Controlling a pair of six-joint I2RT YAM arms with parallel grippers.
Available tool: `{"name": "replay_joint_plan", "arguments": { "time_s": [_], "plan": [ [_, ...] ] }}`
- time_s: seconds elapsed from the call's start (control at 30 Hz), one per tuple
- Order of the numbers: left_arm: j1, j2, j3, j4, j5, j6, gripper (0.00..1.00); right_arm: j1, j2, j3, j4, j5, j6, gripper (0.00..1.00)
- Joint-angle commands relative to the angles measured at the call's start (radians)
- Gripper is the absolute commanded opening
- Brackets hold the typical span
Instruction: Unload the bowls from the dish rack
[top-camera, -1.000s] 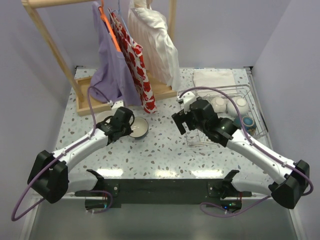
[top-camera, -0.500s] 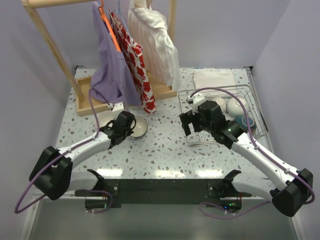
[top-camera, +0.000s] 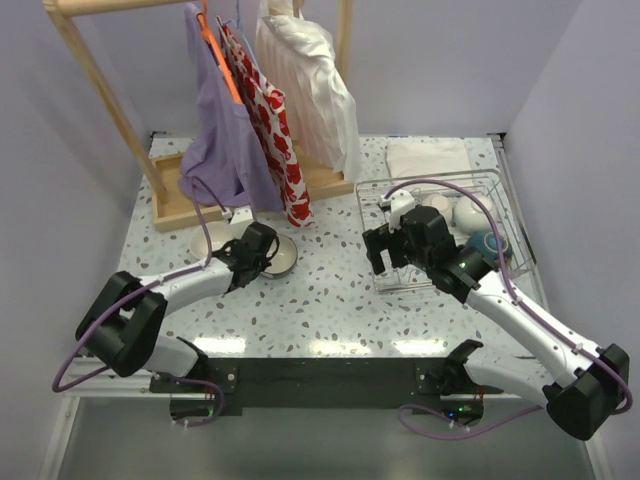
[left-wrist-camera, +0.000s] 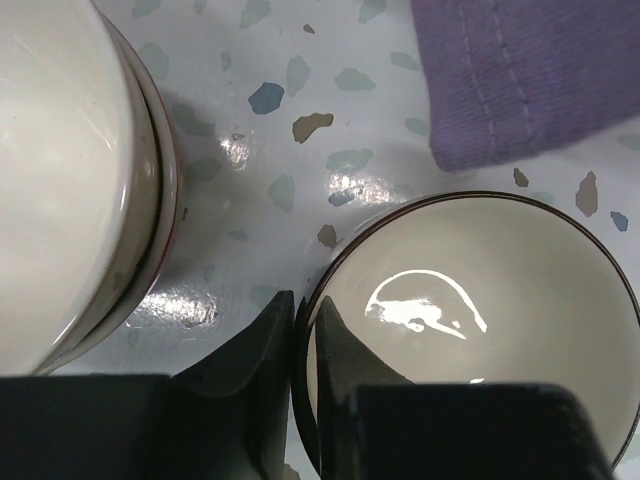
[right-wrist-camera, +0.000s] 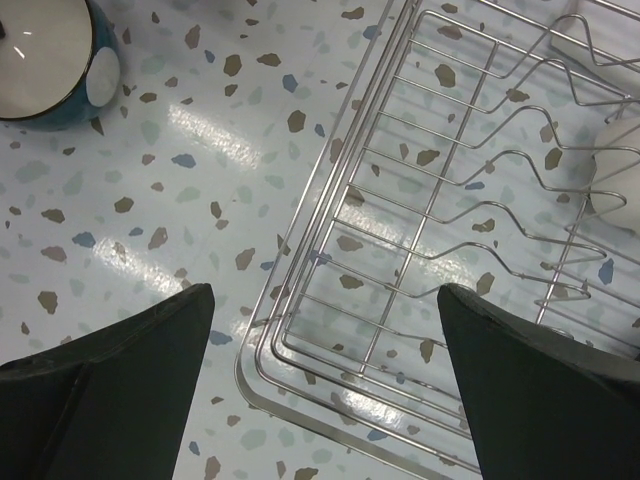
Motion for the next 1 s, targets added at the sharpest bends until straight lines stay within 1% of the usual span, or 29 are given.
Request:
{"name": "replay_joint_plan", "arguments": {
  "time_s": [0.0,0.03,0.07,0.13,0.17,0.23,0.27,0.33,0.37,0.43,0.47,0.53,0.57,0.63,0.73,0.77,0.83,0.87,0.93,0.97],
  "plan": [
    [-0.006,-0.015,0.031,0.043,-0.034,-0.041,0.22,-0.011,-0.011,-0.006,0.029,0.003,0.013,0.99],
    [-0.006,-0.024,0.027,0.031,-0.033,-0.042,0.25,-0.014,-0.01,-0.007,0.029,0.004,0.014,0.99],
    [-0.004,-0.045,0.024,0.026,-0.03,-0.042,0.32,-0.017,-0.005,-0.006,0.026,0.009,0.014,0.99],
    [-0.004,-0.072,0.014,0.011,-0.022,-0.044,0.39,-0.021,0.001,0.0,0.023,0.014,0.017,0.99],
    [-0.004,-0.101,0.011,0.004,-0.021,-0.045,0.47,-0.025,0.006,0.003,0.018,0.017,0.017,0.99],
    [-0.006,-0.13,0.013,-0.022,-0.01,-0.041,0.57,-0.031,0.016,0.014,0.014,0.024,0.022,0.99],
    [-0.004,-0.159,0.013,-0.032,-0.005,-0.039,0.65,-0.039,0.021,0.017,0.011,0.026,0.025,0.99],
    [-0.006,-0.185,0.019,-0.061,0.015,-0.035,0.74,-0.051,0.03,0.031,0.009,0.027,0.033,0.99],
    [-0.006,-0.21,0.02,-0.072,0.022,-0.032,0.81,-0.065,0.03,0.036,0.002,0.029,0.033,0.99],
    [-0.006,-0.234,0.036,-0.11,0.054,-0.025,0.86,-0.085,0.036,0.048,-0.009,0.043,0.037,0.99],
    [-0.006,-0.257,0.042,-0.124,0.067,-0.025,0.91,-0.109,0.038,0.063,-0.026,0.047,0.037,0.99],
    [-0.004,-0.283,0.062,-0.161,0.111,-0.013,0.94,-0.137,0.039,0.083,-0.041,0.049,0.036,0.99],
    [-0.006,-0.314,0.066,-0.172,0.125,-0.002,0.98,-0.163,0.042,0.091,-0.054,0.049,0.034,0.99],
    [-0.006,-0.349,0.07,-0.186,0.154,0.014,1.0,-0.18,0.058,0.118,-0.074,0.07,0.033,0.99],
    [-0.004,-0.459,0.063,-0.189,0.154,0.068,1.0,-0.205,0.094,0.158,-0.161,0.183,0.025,0.99],
    [-0.006,-0.481,0.062,-0.189,0.142,0.097,1.0,-0.223,0.101,0.163,-0.176,0.248,0.027,0.99],
    [-0.004,-0.55,0.062,-0.183,0.113,0.14,1.0,-0.247,0.114,0.177,-0.198,0.302,0.04,0.99],
    [-0.004,-0.572,0.065,-0.181,0.102,0.186,1.0,-0.275,0.133,0.18,-0.216,0.363,0.045,0.99],
    [-0.006,-0.63,0.076,-0.174,0.07,0.235,1.0,-0.31,0.153,0.197,-0.242,0.418,0.051,0.99],
    [-0.006,-0.647,0.077,-0.167,0.058,0.283,1.0,-0.324,0.183,0.204,-0.248,0.435,0.053,0.99]
  ]
}}
